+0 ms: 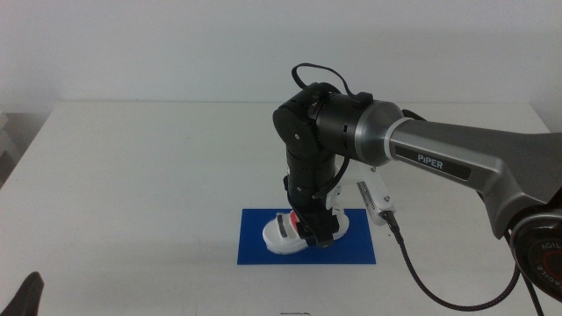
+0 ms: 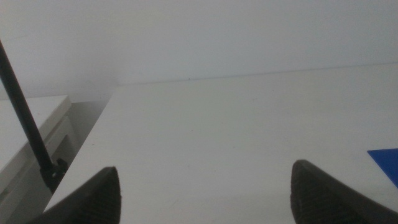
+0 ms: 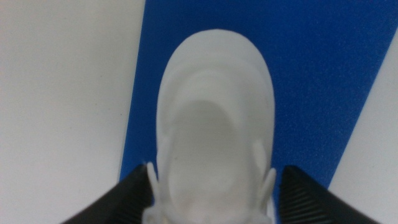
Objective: Use one arm to grab the shoe from the table and place it on the mat.
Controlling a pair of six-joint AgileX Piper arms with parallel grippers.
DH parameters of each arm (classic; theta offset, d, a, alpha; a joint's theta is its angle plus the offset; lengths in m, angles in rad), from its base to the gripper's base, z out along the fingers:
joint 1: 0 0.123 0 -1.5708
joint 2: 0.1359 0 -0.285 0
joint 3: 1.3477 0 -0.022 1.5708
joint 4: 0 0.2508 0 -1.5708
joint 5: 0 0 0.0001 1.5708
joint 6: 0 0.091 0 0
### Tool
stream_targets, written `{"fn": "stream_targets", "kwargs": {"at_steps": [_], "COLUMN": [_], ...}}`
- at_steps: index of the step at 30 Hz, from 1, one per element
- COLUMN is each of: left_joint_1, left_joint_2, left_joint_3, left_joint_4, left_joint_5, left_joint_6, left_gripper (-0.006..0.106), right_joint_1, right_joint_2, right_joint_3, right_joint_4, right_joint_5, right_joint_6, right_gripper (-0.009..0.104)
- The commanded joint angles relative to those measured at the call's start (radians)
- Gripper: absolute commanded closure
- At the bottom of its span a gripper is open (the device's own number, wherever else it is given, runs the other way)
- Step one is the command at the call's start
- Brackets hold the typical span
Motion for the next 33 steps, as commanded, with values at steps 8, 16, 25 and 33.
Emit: {"fn": "stream_targets", "kwargs": {"at_steps": [8, 16, 25, 33], "left_joint_1": [-0.001, -0.001, -0.001, -0.001], "left_joint_2": [-0.015, -0.015, -0.015, -0.015], "left_joint_3": [-0.003, -0.003, -0.003, -0.003], "left_joint_4": [-0.009, -0.009, -0.009, -0.009], "left_joint_5": [-0.083, -0.083, -0.083, -0.083], "left_joint_6": [-0.015, -0.015, -0.015, -0.015], "left_gripper": [0.007, 0.007, 0.007, 0.007], "right_joint_1": [-0.01, -0.01, -0.01, -0.01], "right_joint_2": [-0.063, -0.158, -0.432, -0.642], "right_joint_3": [-0.029, -0.03, -0.03, -0.023], "right_joint_4": [-0.031, 0.093, 0.031, -0.188], "right_joint_5": [0.001, -0.043, 0.178, 0.169], "right_joint_6": [0.018, -0.049, -0.419, -1.424], "right_gripper": [0.025, 0.025, 0.025, 0.025]}}
